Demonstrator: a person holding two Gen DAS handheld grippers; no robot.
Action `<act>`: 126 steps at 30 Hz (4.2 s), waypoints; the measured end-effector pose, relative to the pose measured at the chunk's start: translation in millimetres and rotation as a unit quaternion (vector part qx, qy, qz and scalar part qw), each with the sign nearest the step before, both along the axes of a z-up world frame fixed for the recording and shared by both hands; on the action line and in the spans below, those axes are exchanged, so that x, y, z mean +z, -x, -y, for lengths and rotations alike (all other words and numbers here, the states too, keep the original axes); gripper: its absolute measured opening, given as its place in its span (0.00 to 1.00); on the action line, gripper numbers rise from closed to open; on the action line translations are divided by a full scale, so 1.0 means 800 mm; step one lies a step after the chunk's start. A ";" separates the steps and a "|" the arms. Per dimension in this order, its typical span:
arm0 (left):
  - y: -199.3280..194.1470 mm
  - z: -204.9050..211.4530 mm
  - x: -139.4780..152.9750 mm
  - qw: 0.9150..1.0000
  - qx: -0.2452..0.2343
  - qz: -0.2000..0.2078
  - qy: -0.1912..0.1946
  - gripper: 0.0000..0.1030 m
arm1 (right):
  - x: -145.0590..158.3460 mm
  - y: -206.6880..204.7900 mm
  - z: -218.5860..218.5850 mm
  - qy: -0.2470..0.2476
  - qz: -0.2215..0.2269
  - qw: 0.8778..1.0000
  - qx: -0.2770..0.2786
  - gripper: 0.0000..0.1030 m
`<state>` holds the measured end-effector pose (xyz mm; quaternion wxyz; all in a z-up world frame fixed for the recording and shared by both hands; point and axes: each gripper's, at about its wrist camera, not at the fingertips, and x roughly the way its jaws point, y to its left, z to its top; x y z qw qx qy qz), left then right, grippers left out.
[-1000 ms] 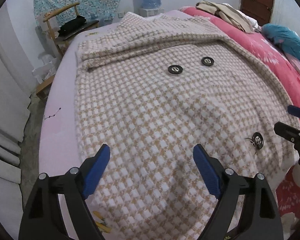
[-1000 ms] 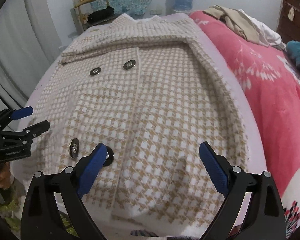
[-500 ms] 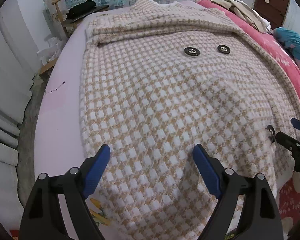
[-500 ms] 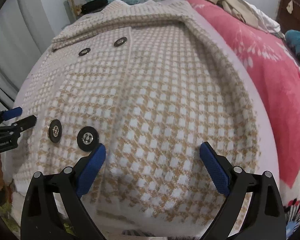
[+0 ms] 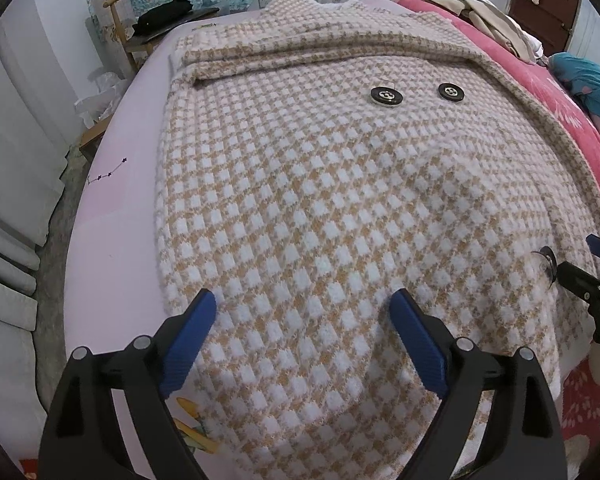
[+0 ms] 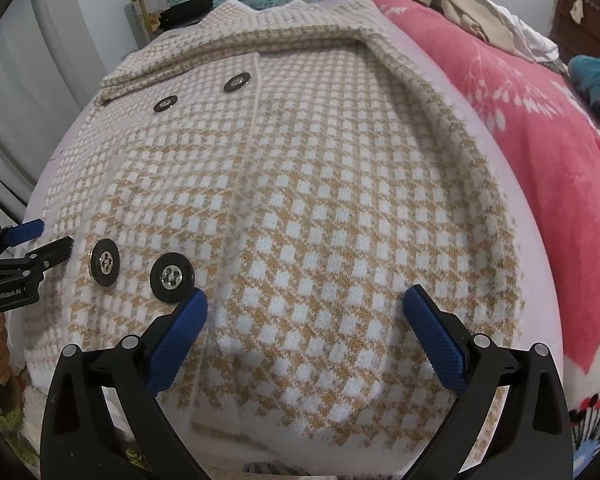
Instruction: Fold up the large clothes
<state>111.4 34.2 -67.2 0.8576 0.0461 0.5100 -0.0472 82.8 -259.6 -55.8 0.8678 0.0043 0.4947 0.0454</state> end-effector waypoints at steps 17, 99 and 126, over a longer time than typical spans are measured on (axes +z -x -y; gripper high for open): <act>0.000 0.002 -0.002 1.000 0.000 -0.001 -0.002 0.87 | 0.000 0.000 0.002 0.000 0.000 1.000 0.001 0.92; 0.011 0.000 0.006 1.000 -0.007 0.017 0.007 0.87 | 0.000 0.000 0.006 -0.001 0.000 1.000 0.003 0.92; 0.047 -0.014 0.031 0.997 -0.041 0.058 0.002 0.87 | 0.000 0.000 0.006 -0.002 0.001 1.000 0.005 0.92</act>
